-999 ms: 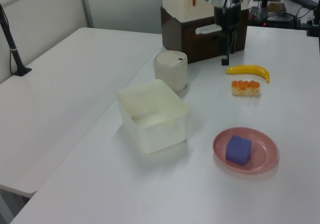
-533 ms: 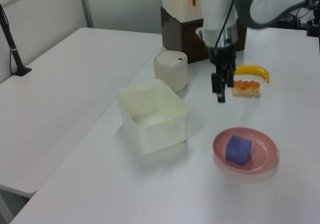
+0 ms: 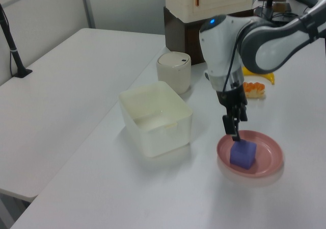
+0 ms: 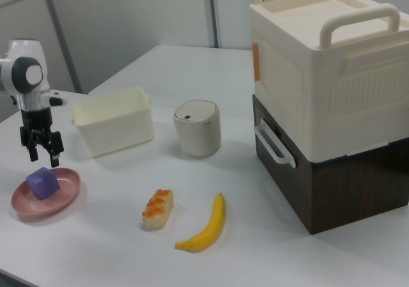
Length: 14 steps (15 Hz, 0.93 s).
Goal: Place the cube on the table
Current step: 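Lower the open gripper around the purple cube and close it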
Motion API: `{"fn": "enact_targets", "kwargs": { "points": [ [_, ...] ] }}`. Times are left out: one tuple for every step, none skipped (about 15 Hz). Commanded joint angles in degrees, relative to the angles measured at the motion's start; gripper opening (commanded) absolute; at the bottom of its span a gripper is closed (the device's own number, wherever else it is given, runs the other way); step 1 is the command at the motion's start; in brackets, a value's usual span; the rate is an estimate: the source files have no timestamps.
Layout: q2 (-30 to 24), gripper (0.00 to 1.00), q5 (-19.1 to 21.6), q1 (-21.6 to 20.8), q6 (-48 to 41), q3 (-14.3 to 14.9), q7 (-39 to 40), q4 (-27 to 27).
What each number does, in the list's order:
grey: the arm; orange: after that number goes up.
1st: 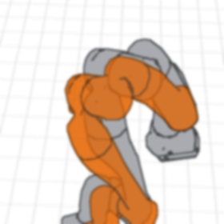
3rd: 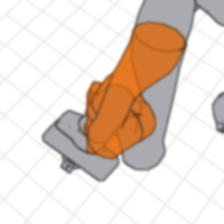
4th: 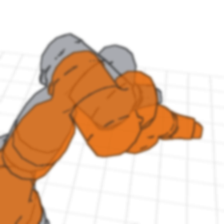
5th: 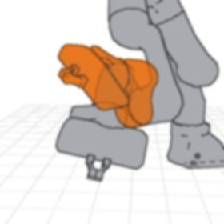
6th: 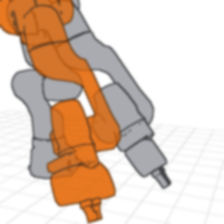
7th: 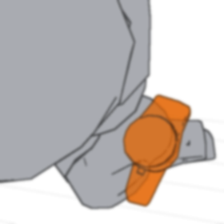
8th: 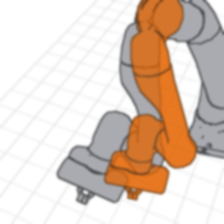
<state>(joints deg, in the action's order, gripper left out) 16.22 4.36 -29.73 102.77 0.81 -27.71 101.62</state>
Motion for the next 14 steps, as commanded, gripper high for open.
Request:
{"fn": "enact_targets", "kwargs": {
  "points": [
    [-0.05, 1.0, 0.47, -1.56, 5.32, 0.6, -0.68, 3.23],
    [0.12, 1.0, 0.73, -1.56, 6.03, 0.42, -0.67, 3.32],
    [0.21, 1.0, 0.82, -1.48, 6.39, 0.07, -0.67, 3.32],
    [0.21, 1.0, 0.91, -1.39, 6.57, -0.19, -0.59, 3.32],
    [0.39, 1.0, 0.91, -1.39, 6.65, -0.37, -0.5, 3.32],
    [0.56, 1.0, 0.91, -1.39, 6.66, -0.54, -0.41, 3.23],
    [0.65, 1.0, 0.91, -1.47, 6.66, -0.63, -0.5, 3.32],
    [0.74, 1.0, 0.91, -1.56, 6.66, -0.63, -0.5, 3.32],
    [0.91, 1.0, 0.91, -1.56, 6.57, -0.63, -0.5, 3.41],
    [1.09, 1.0, 0.91, -1.56, 6.57, -0.72, -0.5, 3.5],
    [1.27, 1.0, 0.91, -1.48, 6.57, -1.07, -0.41, 3.76],
    [1.53, 1.0, 0.91, -1.47, 6.65, -1.07, -0.41, 3.76],
    [2.23, 1.0, 0.91, -1.47, 6.66, -1.16, -0.41, 3.67],
    [2.41, 1.0, 0.91, -1.47, 6.74, -1.33, -0.41, 3.67]
  ]
}}
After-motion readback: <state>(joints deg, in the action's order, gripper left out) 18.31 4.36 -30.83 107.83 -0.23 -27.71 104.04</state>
